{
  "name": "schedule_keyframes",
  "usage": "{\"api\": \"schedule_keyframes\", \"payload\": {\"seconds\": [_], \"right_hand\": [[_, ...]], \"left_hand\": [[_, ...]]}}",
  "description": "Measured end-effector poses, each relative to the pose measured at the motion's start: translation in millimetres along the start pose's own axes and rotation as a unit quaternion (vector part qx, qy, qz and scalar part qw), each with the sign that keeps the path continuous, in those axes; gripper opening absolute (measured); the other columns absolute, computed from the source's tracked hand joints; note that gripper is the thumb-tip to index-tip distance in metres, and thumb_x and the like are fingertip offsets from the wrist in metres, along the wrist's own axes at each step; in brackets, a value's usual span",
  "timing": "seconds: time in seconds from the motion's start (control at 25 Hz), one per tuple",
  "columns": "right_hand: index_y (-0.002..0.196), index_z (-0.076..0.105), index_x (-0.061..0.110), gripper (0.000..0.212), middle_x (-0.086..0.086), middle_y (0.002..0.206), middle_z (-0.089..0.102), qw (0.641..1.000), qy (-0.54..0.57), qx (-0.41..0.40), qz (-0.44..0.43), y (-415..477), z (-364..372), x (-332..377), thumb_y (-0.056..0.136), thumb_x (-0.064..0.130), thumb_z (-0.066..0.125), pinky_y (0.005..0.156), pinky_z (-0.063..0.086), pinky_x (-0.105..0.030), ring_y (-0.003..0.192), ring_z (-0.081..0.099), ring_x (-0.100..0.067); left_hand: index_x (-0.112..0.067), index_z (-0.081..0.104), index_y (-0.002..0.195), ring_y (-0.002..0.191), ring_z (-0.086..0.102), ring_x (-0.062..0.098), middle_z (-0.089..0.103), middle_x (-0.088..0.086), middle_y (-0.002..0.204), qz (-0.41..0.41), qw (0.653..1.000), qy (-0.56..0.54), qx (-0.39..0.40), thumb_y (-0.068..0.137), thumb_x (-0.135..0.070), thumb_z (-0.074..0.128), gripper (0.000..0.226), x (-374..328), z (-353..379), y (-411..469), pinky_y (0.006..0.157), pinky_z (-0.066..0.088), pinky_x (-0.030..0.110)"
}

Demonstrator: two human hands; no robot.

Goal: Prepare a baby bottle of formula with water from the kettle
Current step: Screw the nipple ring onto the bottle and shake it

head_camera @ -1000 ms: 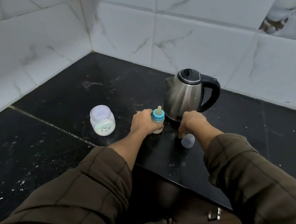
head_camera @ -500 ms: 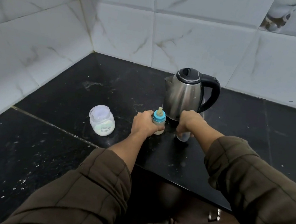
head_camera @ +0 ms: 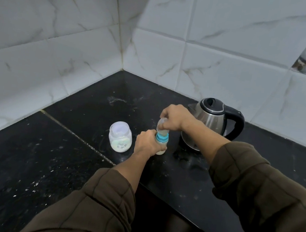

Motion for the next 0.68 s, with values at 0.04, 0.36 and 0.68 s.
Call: {"api": "schedule_keyframes", "payload": {"seconds": [0.04,0.36,0.68], "right_hand": [[0.105,0.077,0.026,0.034,-0.001,0.103,0.074,1.0,-0.014,0.006,-0.006,3.8,5.8,3.0,0.074,0.039,0.08,0.076,0.056,-0.032,0.092,0.068,-0.022],[0.1,0.079,0.022,0.031,-0.002,0.096,0.076,0.996,-0.078,0.047,-0.024,17.4,29.0,9.0,0.075,0.04,0.078,0.08,0.062,-0.039,0.088,0.071,-0.024],[0.11,0.073,0.016,0.042,-0.005,0.102,0.072,0.994,-0.099,0.018,-0.041,25.1,33.6,8.4,0.076,0.039,0.083,0.076,0.058,-0.034,0.091,0.068,-0.026]], "left_hand": [[-0.02,0.071,0.11,0.092,0.068,0.017,0.075,-0.002,0.098,-0.005,1.0,-0.003,-0.002,0.071,-0.042,0.086,0.047,2.0,-1.1,0.6,0.084,0.055,0.035],[-0.024,0.07,0.097,0.086,0.069,0.019,0.073,-0.005,0.089,-0.032,0.999,-0.007,-0.005,0.064,-0.049,0.081,0.043,10.4,-1.2,4.4,0.076,0.058,0.035],[-0.025,0.069,0.095,0.083,0.066,0.016,0.072,-0.008,0.086,-0.03,1.0,0.0,-0.01,0.065,-0.049,0.084,0.042,15.1,2.4,11.1,0.071,0.049,0.029]]}}
Point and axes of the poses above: each hand's wrist, its own y-axis towards the middle knuckle, its own z-axis out of the palm, x = y × z, the point moved 5 cm from there along y, towards the middle knuckle
